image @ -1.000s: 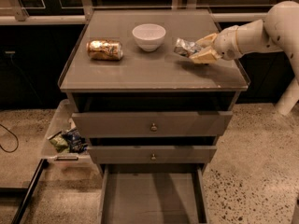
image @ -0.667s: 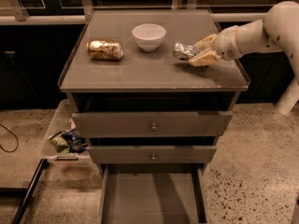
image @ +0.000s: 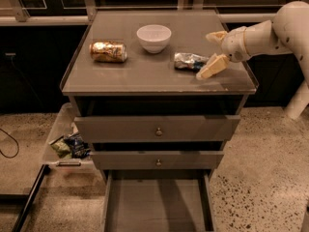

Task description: Pick redbull can from bottom drawer and place on counter

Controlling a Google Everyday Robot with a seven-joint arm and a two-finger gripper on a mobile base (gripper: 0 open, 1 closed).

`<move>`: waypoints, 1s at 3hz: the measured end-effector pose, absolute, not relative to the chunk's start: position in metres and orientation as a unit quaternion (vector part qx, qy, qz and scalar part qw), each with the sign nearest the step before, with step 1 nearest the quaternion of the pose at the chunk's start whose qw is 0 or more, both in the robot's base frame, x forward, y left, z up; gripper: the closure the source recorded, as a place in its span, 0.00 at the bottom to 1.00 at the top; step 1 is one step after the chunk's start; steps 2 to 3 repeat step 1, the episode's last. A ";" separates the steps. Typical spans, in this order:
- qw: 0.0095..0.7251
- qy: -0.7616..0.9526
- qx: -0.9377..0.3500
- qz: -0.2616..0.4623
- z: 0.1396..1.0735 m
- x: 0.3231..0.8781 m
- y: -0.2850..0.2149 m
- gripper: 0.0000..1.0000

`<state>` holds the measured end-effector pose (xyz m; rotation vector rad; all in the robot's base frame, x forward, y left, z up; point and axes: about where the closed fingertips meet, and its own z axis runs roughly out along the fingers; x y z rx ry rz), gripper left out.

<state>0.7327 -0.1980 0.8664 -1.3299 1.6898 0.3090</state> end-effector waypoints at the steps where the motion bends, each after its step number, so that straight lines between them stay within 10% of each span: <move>1: 0.466 0.688 -0.542 0.126 0.866 0.733 -0.198 0.00; 3: 0.466 0.688 -0.542 0.126 0.866 0.733 -0.198 0.00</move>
Offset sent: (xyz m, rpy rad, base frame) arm 0.0000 0.0000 0.0000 0.0000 0.0000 0.0000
